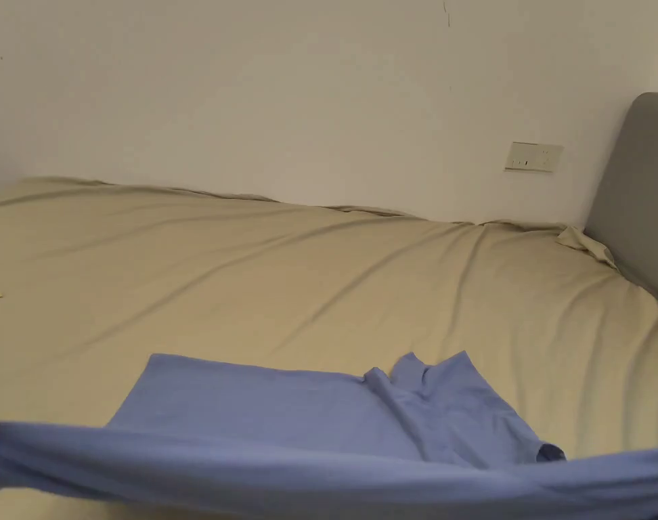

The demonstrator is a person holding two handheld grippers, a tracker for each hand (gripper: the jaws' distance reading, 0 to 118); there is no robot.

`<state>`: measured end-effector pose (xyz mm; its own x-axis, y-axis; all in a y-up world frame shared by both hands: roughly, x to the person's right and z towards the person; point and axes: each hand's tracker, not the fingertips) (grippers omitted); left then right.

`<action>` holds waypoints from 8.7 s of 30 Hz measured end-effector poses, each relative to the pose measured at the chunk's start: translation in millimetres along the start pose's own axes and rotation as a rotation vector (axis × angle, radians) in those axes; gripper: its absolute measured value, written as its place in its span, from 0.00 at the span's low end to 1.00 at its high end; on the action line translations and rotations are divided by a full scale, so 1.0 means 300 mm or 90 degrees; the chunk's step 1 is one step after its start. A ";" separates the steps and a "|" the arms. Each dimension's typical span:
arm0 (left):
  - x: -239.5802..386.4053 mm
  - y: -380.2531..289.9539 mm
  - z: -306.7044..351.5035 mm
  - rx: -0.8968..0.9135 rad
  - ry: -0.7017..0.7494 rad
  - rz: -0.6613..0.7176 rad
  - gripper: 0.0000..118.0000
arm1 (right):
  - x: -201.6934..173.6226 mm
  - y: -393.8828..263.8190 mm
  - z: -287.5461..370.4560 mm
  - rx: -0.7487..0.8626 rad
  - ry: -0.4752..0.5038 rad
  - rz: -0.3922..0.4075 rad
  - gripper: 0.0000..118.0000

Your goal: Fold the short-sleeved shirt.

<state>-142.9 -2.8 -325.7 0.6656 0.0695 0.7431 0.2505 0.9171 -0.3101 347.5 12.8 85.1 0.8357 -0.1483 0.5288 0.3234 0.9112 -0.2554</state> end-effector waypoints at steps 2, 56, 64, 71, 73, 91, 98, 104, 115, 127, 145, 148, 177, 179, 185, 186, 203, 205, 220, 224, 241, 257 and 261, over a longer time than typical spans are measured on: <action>-0.010 -0.076 0.012 -0.026 0.005 0.024 0.01 | 0.024 -0.093 0.010 -0.040 0.009 -0.049 0.03; 0.072 -0.624 -0.065 -0.232 0.140 0.109 0.15 | -0.193 -0.522 0.123 -0.173 -0.097 0.000 0.03; 0.054 -0.574 -0.074 -0.201 0.102 0.135 0.09 | -0.030 -0.592 -0.083 -0.362 -0.121 0.022 0.93; 0.063 -0.576 -0.075 -0.217 0.106 0.134 0.09 | 0.027 -0.624 -0.122 -0.354 -0.120 -0.051 0.34; 0.065 -0.579 -0.073 -0.223 0.108 0.134 0.09 | -0.013 -0.616 -0.096 -0.303 -0.107 -0.043 0.13; -0.010 -0.189 -0.310 -0.196 0.055 0.145 0.08 | 0.041 -0.141 -0.329 -0.306 -0.064 -0.081 0.12; -0.071 -0.079 -0.577 -0.234 0.098 0.105 0.08 | 0.086 -0.120 -0.595 -0.309 -0.091 -0.116 0.13; -0.115 -0.086 -0.515 -0.198 0.091 0.204 0.75 | 0.056 -0.197 -0.537 -0.217 -0.092 -0.127 0.95; 0.055 -0.390 -0.017 -0.081 0.138 0.187 0.10 | -0.077 -0.441 -0.049 -0.069 -0.057 -0.090 0.04; -0.045 -0.460 -0.211 -0.165 0.150 0.206 0.49 | -0.103 -0.435 -0.065 -0.128 -0.062 -0.036 0.04; -0.061 -0.425 -0.486 -0.274 0.126 0.148 0.08 | 0.091 -0.396 -0.407 -0.302 -0.082 0.089 0.90; -0.043 -0.412 -0.461 -0.268 0.114 0.170 0.08 | 0.140 -0.407 -0.506 -0.325 -0.077 0.128 0.87; -0.037 -0.269 -0.193 -0.161 0.050 0.177 0.05 | 0.125 -0.311 -0.184 -0.206 -0.043 -0.114 0.10; -0.042 -0.260 -0.140 -0.159 0.057 0.166 0.05 | 0.122 -0.298 -0.134 -0.206 -0.055 -0.103 0.10; -0.035 -0.339 0.016 -0.179 0.045 0.198 0.05 | 0.128 -0.356 0.014 -0.247 -0.067 -0.121 0.10; -0.028 -0.367 0.032 -0.188 0.054 0.193 0.05 | 0.125 -0.378 0.030 -0.259 -0.069 -0.117 0.10; -0.080 -0.634 0.126 -0.244 0.086 0.257 0.53 | 0.140 -0.568 0.191 -0.301 -0.131 -0.190 0.29; -0.076 -0.582 0.164 -0.195 0.102 0.248 0.87 | 0.089 -0.490 0.245 -0.242 -0.122 -0.144 0.80; 0.292 -0.286 0.061 -0.035 0.055 0.042 0.00 | -0.296 -0.280 0.097 -0.028 -0.029 0.083 0.04; 0.242 -0.172 -0.136 -0.034 0.067 0.034 0.00 | -0.283 -0.264 0.034 -0.028 -0.018 0.066 0.04; -0.021 -0.162 -1.153 -0.406 0.075 0.054 0.87 | -0.096 -0.173 -0.230 -0.121 -0.063 0.023 0.04; 0.014 -0.114 -1.039 -0.396 0.021 0.069 0.00 | 0.252 -0.060 -1.266 -0.574 -0.135 -0.042 0.99; 0.010 -0.117 -1.049 -0.405 0.016 0.072 0.00 | 0.257 -0.085 -1.251 -0.559 -0.150 -0.073 0.59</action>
<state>71.4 -158.3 -499.2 0.7264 0.1367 0.6735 0.5406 0.4915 -0.6828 570.3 -166.4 -171.5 0.6970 -0.0499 0.7153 0.7003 0.2620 -0.6640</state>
